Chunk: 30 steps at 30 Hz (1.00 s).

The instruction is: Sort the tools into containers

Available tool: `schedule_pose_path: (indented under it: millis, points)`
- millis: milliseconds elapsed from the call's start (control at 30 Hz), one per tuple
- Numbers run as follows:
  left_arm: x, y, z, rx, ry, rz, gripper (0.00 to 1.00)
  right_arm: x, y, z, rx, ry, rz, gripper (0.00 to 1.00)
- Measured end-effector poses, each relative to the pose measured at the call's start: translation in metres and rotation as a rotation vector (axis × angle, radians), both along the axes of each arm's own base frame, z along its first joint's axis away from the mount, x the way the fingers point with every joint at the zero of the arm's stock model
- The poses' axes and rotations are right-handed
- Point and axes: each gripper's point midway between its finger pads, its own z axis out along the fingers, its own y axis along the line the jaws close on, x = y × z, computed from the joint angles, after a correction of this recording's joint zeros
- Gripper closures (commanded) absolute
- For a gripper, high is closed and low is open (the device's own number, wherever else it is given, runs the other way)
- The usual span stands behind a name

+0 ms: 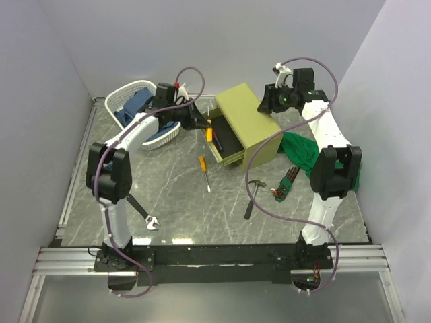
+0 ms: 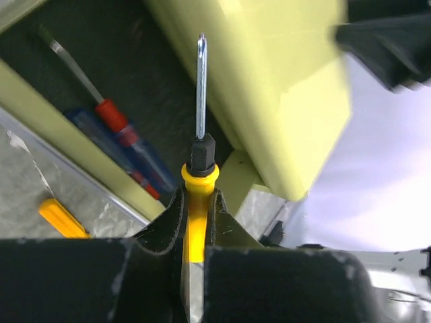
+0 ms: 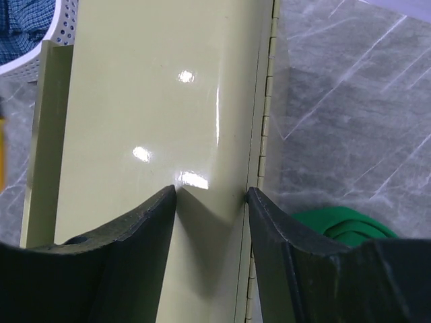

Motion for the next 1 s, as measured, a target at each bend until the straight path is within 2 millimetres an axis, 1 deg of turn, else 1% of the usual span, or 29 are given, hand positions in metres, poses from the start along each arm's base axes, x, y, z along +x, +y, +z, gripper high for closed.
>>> schedule_pose_path:
  millis: [67, 133, 167, 200, 233, 333, 433, 567, 633, 700, 733, 800, 833, 867, 900, 933, 1000]
  points:
    - [0.002, -0.005, -0.021, -0.017, 0.086, 0.004, 0.99, -0.001, -0.001, 0.000, -0.005, -0.004, 0.001, 0.46]
    - [0.004, -0.009, -0.031, -0.045, 0.136, 0.004, 0.99, -0.002, -0.001, 0.000, -0.007, -0.008, 0.001, 0.46]
    - [0.005, -0.012, -0.034, -0.061, 0.148, 0.003, 0.94, -0.002, -0.002, 0.000, -0.009, -0.009, 0.000, 0.46]
    - [0.007, -0.014, -0.034, -0.077, 0.160, 0.004, 0.83, -0.003, -0.002, 0.000, -0.011, -0.009, 0.000, 0.46]
    - [0.008, -0.016, -0.035, -0.091, 0.170, 0.001, 0.59, -0.004, -0.002, 0.000, -0.012, -0.011, -0.001, 0.46]
    - [0.012, -0.026, -0.030, -0.153, 0.168, -0.027, 0.40, -0.006, -0.004, 0.000, -0.014, -0.009, -0.005, 0.46]
    - [0.011, -0.030, -0.026, -0.185, 0.177, -0.044, 0.31, -0.008, -0.005, 0.000, -0.016, -0.007, -0.008, 0.46]
    - [0.012, -0.026, -0.021, -0.193, 0.167, -0.043, 0.30, -0.009, -0.005, 0.000, -0.017, -0.004, -0.009, 0.46]
    - [0.013, -0.016, -0.018, -0.196, 0.166, -0.026, 0.29, -0.009, -0.005, 0.000, -0.017, -0.003, -0.009, 0.46]
    - [0.012, 0.002, -0.013, -0.196, 0.164, 0.006, 0.29, -0.009, -0.005, 0.000, -0.016, -0.003, -0.009, 0.46]
    - [0.012, 0.019, -0.007, -0.191, 0.156, 0.031, 0.28, -0.009, -0.005, 0.000, -0.016, -0.002, -0.009, 0.46]
    - [0.012, 0.043, 0.003, -0.162, 0.105, 0.062, 0.28, -0.009, -0.005, 0.000, -0.016, -0.002, -0.009, 0.46]
    - [0.012, 0.057, 0.008, -0.132, 0.073, 0.085, 0.31, -0.009, -0.005, 0.000, -0.016, -0.001, -0.009, 0.46]
    - [0.010, 0.068, 0.011, -0.101, 0.046, 0.102, 0.31, -0.009, -0.005, 0.000, -0.016, -0.001, -0.009, 0.46]
    - [0.008, 0.080, 0.013, -0.056, 0.007, 0.126, 0.32, -0.009, -0.005, 0.000, -0.016, -0.001, -0.009, 0.46]
    - [0.003, 0.087, 0.014, -0.016, -0.019, 0.145, 0.33, -0.009, -0.005, 0.000, -0.016, -0.001, -0.009, 0.46]
    - [-0.014, 0.096, 0.006, 0.068, -0.038, 0.173, 0.35, -0.009, -0.005, 0.000, -0.016, 0.000, -0.009, 0.46]
